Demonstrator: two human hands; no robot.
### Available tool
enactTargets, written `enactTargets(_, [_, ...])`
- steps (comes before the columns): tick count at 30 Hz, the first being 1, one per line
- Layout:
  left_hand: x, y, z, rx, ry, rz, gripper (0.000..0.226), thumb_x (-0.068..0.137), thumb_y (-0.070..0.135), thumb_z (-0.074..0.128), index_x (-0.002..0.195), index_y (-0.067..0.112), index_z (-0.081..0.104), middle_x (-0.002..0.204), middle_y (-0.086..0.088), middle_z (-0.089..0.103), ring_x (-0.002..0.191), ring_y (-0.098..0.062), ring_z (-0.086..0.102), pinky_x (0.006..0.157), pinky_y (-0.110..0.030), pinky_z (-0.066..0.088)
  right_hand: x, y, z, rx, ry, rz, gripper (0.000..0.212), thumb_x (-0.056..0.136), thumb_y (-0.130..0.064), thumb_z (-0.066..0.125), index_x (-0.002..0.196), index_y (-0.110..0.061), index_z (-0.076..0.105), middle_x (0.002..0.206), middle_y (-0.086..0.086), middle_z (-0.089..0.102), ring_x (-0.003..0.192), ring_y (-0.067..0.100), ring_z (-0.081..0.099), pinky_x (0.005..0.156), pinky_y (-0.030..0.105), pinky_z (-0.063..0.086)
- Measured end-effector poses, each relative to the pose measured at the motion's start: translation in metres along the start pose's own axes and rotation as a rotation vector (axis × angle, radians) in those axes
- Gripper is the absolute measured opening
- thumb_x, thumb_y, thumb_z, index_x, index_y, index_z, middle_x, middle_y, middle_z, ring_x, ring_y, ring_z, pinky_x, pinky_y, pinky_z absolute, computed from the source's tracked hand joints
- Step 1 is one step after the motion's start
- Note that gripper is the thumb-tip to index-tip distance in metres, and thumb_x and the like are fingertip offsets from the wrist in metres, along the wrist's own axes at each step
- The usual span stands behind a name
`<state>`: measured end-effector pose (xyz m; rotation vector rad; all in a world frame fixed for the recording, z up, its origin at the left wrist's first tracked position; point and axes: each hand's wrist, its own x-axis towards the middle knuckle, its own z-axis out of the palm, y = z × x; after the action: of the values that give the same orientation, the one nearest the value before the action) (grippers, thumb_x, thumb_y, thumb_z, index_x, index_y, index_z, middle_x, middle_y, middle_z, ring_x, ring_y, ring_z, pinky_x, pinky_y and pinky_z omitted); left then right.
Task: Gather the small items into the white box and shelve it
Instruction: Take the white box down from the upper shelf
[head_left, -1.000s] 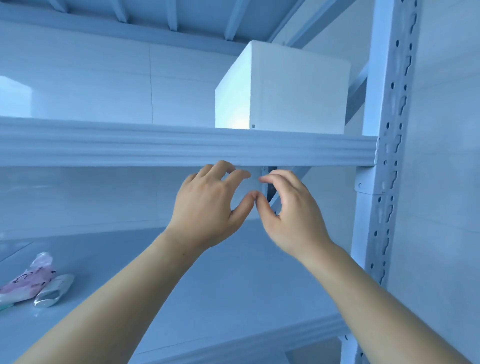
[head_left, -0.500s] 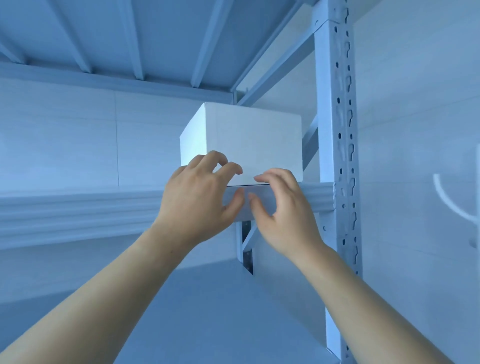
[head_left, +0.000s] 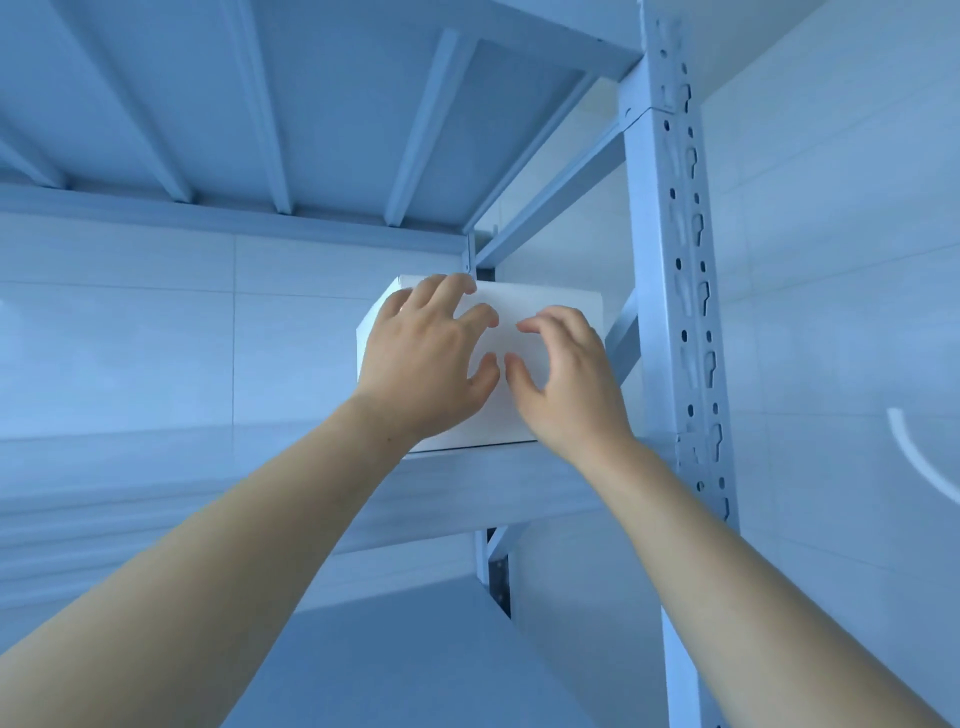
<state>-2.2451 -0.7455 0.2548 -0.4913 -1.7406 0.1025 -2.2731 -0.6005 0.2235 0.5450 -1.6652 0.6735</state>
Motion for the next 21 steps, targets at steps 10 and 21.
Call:
enactTargets(10, [0.018,-0.004,0.027,0.109,0.049,-0.061,0.052,0.087,0.036,0.045,0.129,0.004,0.045,0.112,-0.013,0.056,0.107,-0.033,0.046,0.105,-0.044,0.018,0.038,0.022,0.016,-0.078,-0.079,-0.143,0.049,0.09,-0.021,0.049,0.136,-0.008,0.036,0.142,0.009,0.038,0.133,0.025,0.029,0.111,0.042,0.021])
enactTargets(21, [0.031,0.0,0.027,0.154,0.096,-0.106,0.03,0.088,0.03,0.046,0.106,0.007,0.056,0.094,-0.011,0.057,0.089,-0.032,0.048,0.083,-0.037,0.022,0.036,0.02,0.015,-0.051,-0.031,-0.174,0.043,0.093,-0.021,0.047,0.132,-0.004,0.04,0.13,0.013,0.045,0.122,0.029,0.037,0.106,0.039,0.03])
